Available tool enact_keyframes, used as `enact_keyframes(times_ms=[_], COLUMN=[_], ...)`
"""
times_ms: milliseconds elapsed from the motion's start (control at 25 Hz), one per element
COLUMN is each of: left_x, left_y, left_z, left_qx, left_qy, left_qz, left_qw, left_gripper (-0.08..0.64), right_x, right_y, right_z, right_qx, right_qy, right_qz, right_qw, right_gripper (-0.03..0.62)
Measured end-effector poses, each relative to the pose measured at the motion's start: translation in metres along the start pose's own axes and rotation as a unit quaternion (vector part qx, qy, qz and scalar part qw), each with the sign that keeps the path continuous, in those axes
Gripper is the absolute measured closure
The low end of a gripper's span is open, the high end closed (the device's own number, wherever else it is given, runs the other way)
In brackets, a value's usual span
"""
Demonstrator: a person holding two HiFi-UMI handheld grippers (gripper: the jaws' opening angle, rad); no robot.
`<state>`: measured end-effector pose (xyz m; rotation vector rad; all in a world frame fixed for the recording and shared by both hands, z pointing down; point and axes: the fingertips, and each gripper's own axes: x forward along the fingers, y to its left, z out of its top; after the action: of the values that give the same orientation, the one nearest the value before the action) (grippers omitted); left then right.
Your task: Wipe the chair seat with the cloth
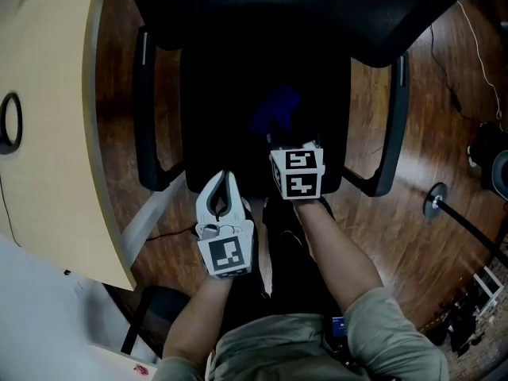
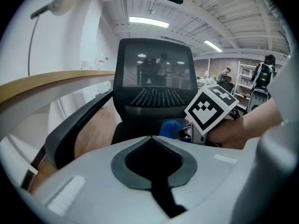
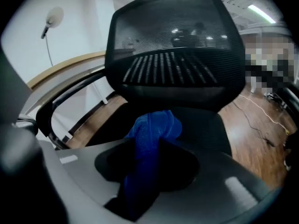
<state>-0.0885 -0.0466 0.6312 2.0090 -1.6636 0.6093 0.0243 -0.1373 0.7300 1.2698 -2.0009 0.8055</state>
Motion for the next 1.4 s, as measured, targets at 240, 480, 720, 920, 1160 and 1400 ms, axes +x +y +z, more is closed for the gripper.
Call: enact_keyframes(times_ms=[240,480,720,920,1160,1400], left_x=[-0.035,-0.049,-0.049,-0.039,-0.014,0.016], left_y=[0.046,0.08,0.099,0.095,0.051,-0.016], left_z=[-0.027,-0.052,-0.075,-0.075,-0.053,-0.033], left_qx=[-0.019,-0.036,-0.041,-0.032,0.002,0.039], left_qy=[0.012,0.025,0.037,0.04,0.034,0.03], left_qz=[0.035,0.054,0.062,0.048,-0.005,-0.071], left_qw=[0.9991,0.9976,0.9965,0.9975,0.9994,0.9962], left_gripper=[0.555,0.555,0.555,0.555,0.555,0.555], right_x=[0.022,0.045,0.067,0.073,0.057,0.03], right_y=[0.124,0.194,0.226,0.205,0.132,0.037], right_z=[-0.009,-0.032,-0.046,-0.05,-0.044,-0.047], right_qx=[-0.09,-0.15,-0.158,-0.144,-0.102,-0.044], right_qy=[0.019,0.049,0.062,0.066,0.063,0.054], right_qz=[0.114,0.169,0.188,0.162,0.103,0.032], right_qw=[0.989,0.973,0.967,0.974,0.987,0.997], right_gripper=[0.465,0.465,0.465,0.465,0.465,0.465])
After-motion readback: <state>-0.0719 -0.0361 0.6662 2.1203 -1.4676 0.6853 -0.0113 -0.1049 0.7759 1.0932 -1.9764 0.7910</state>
